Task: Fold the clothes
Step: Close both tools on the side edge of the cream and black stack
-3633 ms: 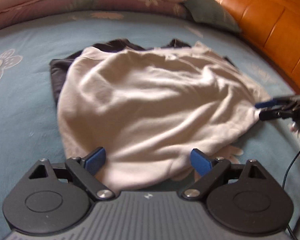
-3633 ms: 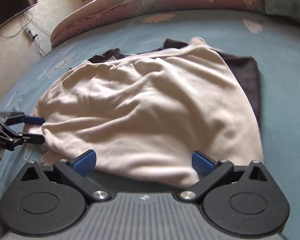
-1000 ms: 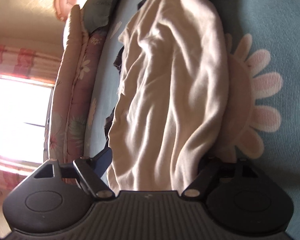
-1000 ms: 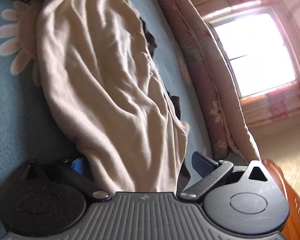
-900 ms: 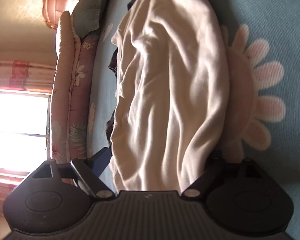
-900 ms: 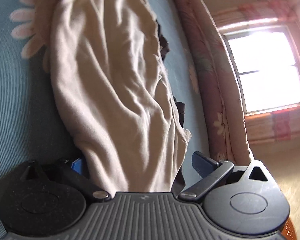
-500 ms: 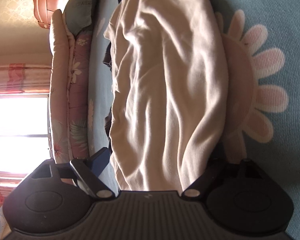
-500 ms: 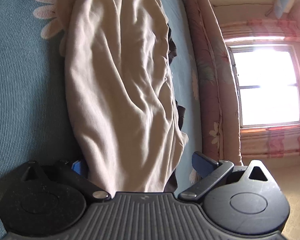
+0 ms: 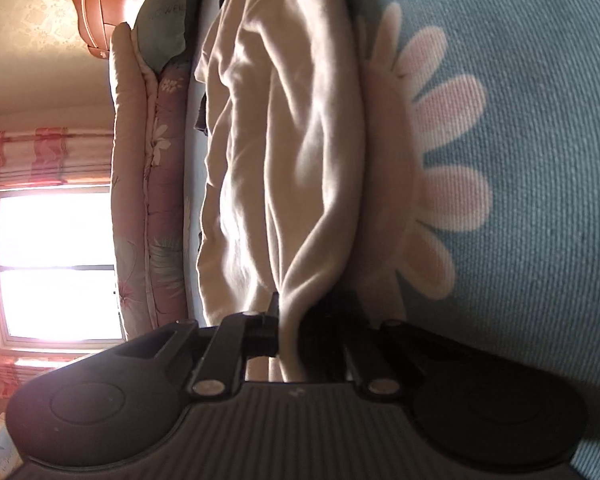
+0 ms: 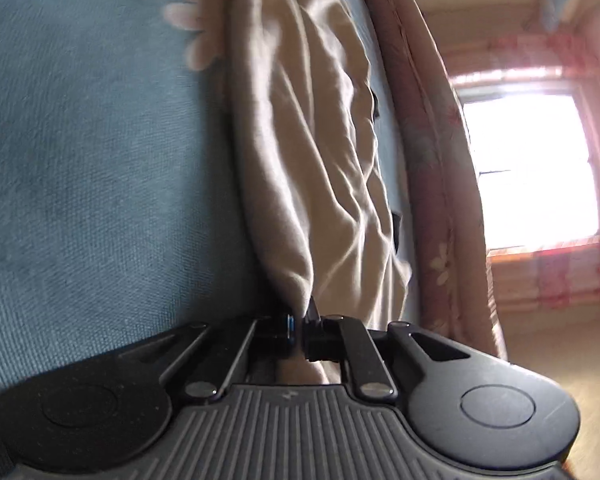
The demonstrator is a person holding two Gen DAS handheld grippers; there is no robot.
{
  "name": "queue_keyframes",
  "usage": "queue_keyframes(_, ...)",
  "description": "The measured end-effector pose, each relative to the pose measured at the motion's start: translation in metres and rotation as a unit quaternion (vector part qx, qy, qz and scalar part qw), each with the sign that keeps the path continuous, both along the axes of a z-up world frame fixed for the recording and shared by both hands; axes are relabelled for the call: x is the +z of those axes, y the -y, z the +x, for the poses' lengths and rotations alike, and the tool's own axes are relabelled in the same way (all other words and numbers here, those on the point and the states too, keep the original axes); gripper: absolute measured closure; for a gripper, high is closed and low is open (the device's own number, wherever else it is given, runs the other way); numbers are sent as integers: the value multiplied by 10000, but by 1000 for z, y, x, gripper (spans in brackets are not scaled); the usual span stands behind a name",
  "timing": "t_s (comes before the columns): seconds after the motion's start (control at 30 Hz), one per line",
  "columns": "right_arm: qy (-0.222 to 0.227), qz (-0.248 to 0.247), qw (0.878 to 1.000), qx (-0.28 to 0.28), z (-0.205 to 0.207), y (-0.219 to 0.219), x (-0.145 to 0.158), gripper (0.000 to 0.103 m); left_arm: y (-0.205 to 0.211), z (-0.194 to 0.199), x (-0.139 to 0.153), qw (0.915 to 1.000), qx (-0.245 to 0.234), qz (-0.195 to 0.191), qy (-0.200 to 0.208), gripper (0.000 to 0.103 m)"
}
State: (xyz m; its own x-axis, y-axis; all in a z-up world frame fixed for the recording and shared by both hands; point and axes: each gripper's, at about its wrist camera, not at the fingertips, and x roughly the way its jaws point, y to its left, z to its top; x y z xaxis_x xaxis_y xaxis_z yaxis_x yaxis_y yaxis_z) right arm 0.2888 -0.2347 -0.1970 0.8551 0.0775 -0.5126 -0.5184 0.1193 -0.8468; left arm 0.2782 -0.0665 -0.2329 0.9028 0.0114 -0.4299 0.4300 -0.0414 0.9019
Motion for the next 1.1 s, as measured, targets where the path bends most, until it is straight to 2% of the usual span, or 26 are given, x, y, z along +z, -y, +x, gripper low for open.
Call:
queue_keyframes(0.13, 21, -183, 9998, -20, 2, -6, 1, 90, 0, -1, 1, 10000, -1, -14, 86, 103)
queue_keyframes(0.27, 27, -198, 9998, -47, -17, -17, -9, 90, 5, -5, 5, 9996, 67, 246, 70, 97)
queue_keyframes(0.33, 24, -219, 9997, -48, -21, -20, -9, 90, 5, -10, 1, 9993, -11, 372, 88, 100)
queue_keyframes(0.53, 48, -179, 9998, -54, -32, -18, -7, 90, 1, -7, 0, 9998, -14, 72, 196, 102)
queue_keyframes(0.9, -69, -387, 9992, -26, -43, -34, 12, 92, -4, -15, 18, 9997, -116, 22, 231, 99)
queue_keyframes(1.1, -238, -491, 9985, 4, -47, -33, 24, 91, -6, -16, 13, 9996, -160, 142, 176, 98)
